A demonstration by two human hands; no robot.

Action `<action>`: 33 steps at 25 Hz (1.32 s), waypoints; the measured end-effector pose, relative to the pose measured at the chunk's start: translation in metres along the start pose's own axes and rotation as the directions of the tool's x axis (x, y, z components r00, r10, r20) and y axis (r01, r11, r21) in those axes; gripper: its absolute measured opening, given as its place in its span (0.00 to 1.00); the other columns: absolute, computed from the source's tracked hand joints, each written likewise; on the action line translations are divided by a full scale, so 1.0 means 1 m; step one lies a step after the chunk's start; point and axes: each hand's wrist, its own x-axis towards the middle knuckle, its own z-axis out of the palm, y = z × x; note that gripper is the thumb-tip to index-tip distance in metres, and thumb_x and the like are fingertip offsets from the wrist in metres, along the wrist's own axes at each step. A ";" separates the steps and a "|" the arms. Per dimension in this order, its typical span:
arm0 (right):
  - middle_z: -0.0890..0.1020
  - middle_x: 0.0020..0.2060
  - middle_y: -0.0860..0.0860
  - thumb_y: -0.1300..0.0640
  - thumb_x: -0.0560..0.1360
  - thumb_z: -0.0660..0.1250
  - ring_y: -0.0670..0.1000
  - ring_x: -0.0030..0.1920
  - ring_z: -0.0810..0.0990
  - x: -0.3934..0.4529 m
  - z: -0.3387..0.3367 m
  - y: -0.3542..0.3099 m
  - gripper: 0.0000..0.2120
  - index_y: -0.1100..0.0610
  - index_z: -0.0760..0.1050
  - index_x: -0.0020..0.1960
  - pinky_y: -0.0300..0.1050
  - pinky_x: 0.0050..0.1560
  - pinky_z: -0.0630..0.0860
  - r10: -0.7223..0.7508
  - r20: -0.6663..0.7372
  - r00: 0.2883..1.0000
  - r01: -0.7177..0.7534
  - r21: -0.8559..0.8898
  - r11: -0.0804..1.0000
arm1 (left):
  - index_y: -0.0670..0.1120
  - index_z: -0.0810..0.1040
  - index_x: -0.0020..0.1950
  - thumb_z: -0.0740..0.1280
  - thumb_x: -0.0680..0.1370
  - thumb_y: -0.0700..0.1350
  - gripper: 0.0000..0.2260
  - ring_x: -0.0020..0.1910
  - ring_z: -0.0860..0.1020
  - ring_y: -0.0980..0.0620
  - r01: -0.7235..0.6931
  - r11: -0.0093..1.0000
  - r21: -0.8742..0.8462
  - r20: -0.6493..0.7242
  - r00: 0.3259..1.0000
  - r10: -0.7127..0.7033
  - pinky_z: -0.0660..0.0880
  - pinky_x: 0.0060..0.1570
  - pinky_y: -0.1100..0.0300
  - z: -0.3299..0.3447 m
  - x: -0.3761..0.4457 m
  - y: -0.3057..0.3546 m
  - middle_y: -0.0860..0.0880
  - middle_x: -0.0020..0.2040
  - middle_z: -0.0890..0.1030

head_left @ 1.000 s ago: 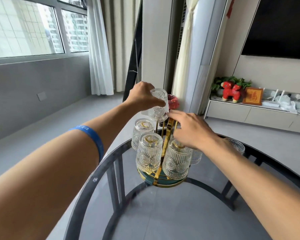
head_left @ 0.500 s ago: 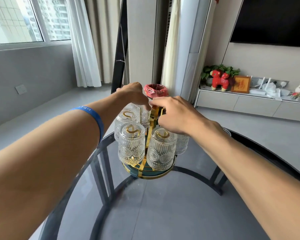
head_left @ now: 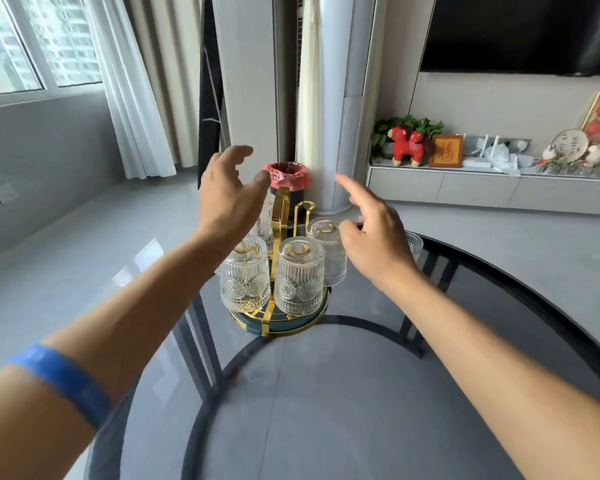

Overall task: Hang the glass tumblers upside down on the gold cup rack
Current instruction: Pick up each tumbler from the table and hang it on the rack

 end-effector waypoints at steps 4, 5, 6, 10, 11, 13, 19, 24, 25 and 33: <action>0.77 0.66 0.50 0.67 0.71 0.59 0.53 0.60 0.78 -0.091 -0.022 0.058 0.28 0.50 0.71 0.69 0.45 0.56 0.72 0.426 -0.055 0.903 -0.419 0.105 0.902 | 0.50 0.77 0.56 0.66 0.75 0.45 0.10 0.50 0.77 0.53 -0.436 0.885 -0.162 0.197 0.865 0.462 0.74 0.50 0.60 0.009 -0.133 0.015 0.54 0.50 0.78; 0.76 0.67 0.50 0.67 0.71 0.60 0.52 0.61 0.77 -0.107 -0.027 0.072 0.28 0.50 0.70 0.69 0.45 0.56 0.72 0.495 -0.021 0.869 -0.491 0.096 0.866 | 0.50 0.77 0.57 0.66 0.75 0.46 0.11 0.52 0.76 0.52 -0.468 0.873 -0.133 0.339 0.807 0.484 0.74 0.51 0.59 0.023 -0.158 0.010 0.53 0.52 0.78; 0.75 0.68 0.50 0.66 0.72 0.61 0.52 0.62 0.77 -0.118 -0.031 0.082 0.28 0.50 0.69 0.69 0.45 0.56 0.72 0.549 -0.001 0.836 -0.547 0.087 0.832 | 0.49 0.76 0.61 0.65 0.75 0.48 0.14 0.55 0.76 0.50 -0.465 0.882 -0.072 0.477 0.761 0.440 0.73 0.55 0.57 0.038 -0.178 0.002 0.51 0.55 0.77; 0.73 0.70 0.48 0.59 0.71 0.66 0.51 0.63 0.75 -0.139 -0.052 0.112 0.29 0.47 0.66 0.71 0.46 0.57 0.73 0.636 0.068 0.769 -0.640 0.072 0.765 | 0.49 0.61 0.76 0.59 0.79 0.58 0.28 0.76 0.60 0.48 -0.379 0.884 0.273 0.743 0.667 0.057 0.57 0.74 0.54 0.099 -0.213 -0.044 0.48 0.78 0.63; 0.73 0.69 0.48 0.58 0.71 0.67 0.50 0.62 0.75 -0.140 -0.056 0.120 0.30 0.46 0.65 0.71 0.46 0.55 0.73 0.639 0.077 0.766 -0.643 0.073 0.762 | 0.49 0.59 0.78 0.57 0.79 0.60 0.29 0.78 0.56 0.48 -0.427 0.851 0.306 0.767 0.640 0.045 0.52 0.76 0.54 0.110 -0.211 -0.053 0.47 0.80 0.59; 0.73 0.68 0.47 0.54 0.69 0.69 0.47 0.60 0.75 -0.139 -0.059 0.135 0.32 0.43 0.65 0.71 0.43 0.51 0.72 0.648 0.079 0.758 -0.652 0.101 0.751 | 0.51 0.56 0.79 0.53 0.79 0.63 0.30 0.79 0.51 0.49 -0.515 0.796 0.318 0.806 0.589 0.059 0.45 0.77 0.53 0.126 -0.202 -0.064 0.47 0.81 0.55; 0.67 0.73 0.46 0.53 0.66 0.74 0.49 0.64 0.74 -0.092 -0.023 0.174 0.42 0.43 0.58 0.74 0.49 0.59 0.74 0.658 0.083 0.749 -0.662 0.155 0.734 | 0.59 0.44 0.79 0.38 0.74 0.71 0.35 0.79 0.41 0.50 -0.584 0.737 0.341 0.822 0.565 0.067 0.37 0.76 0.52 0.147 -0.193 -0.086 0.52 0.81 0.44; 0.59 0.77 0.50 0.51 0.62 0.78 0.52 0.74 0.62 -0.034 0.021 0.198 0.52 0.48 0.50 0.77 0.49 0.72 0.61 0.694 -0.050 0.718 -0.673 0.200 0.712 | 0.58 0.44 0.79 0.40 0.75 0.70 0.34 0.79 0.40 0.51 -0.575 0.744 0.340 0.818 0.571 0.067 0.41 0.78 0.49 0.145 -0.192 -0.087 0.52 0.81 0.44; 0.61 0.77 0.50 0.50 0.61 0.78 0.53 0.74 0.63 -0.026 0.027 0.203 0.53 0.47 0.50 0.77 0.50 0.70 0.63 0.691 -0.056 0.720 -0.673 0.182 0.716 | 0.58 0.45 0.79 0.40 0.75 0.70 0.34 0.80 0.41 0.51 -0.575 0.744 0.339 0.817 0.572 0.070 0.41 0.78 0.49 0.145 -0.192 -0.088 0.51 0.81 0.45; 0.79 0.56 0.50 0.48 0.58 0.80 0.51 0.50 0.76 -0.018 0.024 0.194 0.34 0.51 0.70 0.59 0.43 0.47 0.71 0.696 -0.082 0.713 -0.667 0.228 0.710 | 0.57 0.46 0.79 0.41 0.76 0.70 0.34 0.79 0.40 0.51 -0.544 0.778 0.314 0.814 0.576 0.074 0.35 0.75 0.52 0.147 -0.193 -0.085 0.51 0.81 0.45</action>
